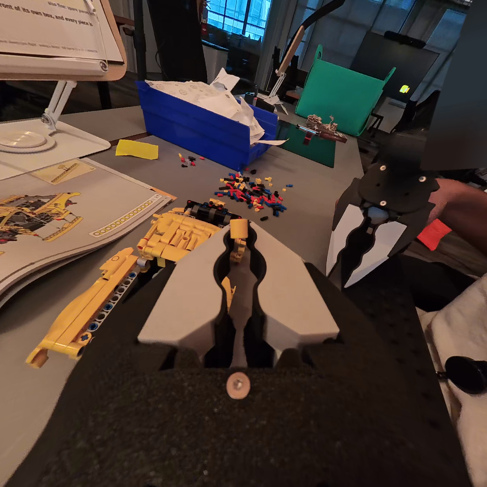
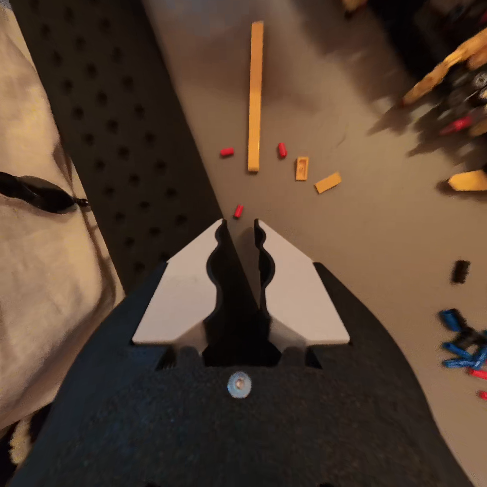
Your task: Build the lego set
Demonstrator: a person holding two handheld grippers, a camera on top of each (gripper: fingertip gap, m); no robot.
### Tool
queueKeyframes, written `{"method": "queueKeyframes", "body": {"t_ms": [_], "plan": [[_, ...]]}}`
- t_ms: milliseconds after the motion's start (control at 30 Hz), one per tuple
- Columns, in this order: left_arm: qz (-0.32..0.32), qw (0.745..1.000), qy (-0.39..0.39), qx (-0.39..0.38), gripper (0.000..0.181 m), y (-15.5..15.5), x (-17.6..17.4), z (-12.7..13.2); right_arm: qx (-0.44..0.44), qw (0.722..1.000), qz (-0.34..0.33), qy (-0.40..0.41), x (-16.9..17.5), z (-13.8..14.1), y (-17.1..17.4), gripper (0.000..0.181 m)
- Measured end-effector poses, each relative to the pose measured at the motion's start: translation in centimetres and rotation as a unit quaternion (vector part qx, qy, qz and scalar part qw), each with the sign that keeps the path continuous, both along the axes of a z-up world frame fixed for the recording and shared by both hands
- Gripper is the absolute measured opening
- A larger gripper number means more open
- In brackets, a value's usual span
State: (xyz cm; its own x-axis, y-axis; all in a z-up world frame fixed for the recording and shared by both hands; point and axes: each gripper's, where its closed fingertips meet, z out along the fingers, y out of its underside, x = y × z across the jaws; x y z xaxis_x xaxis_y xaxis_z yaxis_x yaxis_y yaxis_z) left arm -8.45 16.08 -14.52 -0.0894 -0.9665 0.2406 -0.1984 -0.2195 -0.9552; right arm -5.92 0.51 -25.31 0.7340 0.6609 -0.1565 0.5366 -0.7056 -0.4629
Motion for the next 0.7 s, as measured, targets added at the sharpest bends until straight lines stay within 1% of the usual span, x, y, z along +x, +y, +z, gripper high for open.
{"method": "queueKeyframes", "body": {"t_ms": [100,267,367,533,700], "plan": [[0.001,1.0,0.002,-0.002,0.007,0.1,0.0,-0.1,-0.001,1.0,-0.01,0.015,-0.4,-0.2,0.4,0.019],[-0.002,1.0,0.003,0.005,0.008,-0.2,0.0,-0.1,0.015,0.999,0.001,-0.031,-0.4,-1.1,0.9,0.014],[-0.003,1.0,0.003,0.009,0.007,-0.3,0.0,0.0,0.038,0.997,0.003,-0.06,0.1,-1.2,1.4,0.004],[-0.009,1.0,0.003,0.011,0.008,-0.6,0.1,0.0,0.047,0.998,-0.009,-0.046,0.1,-1.1,1.5,0.006],[-0.014,1.0,0.004,0.012,0.007,-0.9,0.1,0.0,0.084,0.994,0.017,-0.065,0.0,-1.1,1.5,0.004]]}}
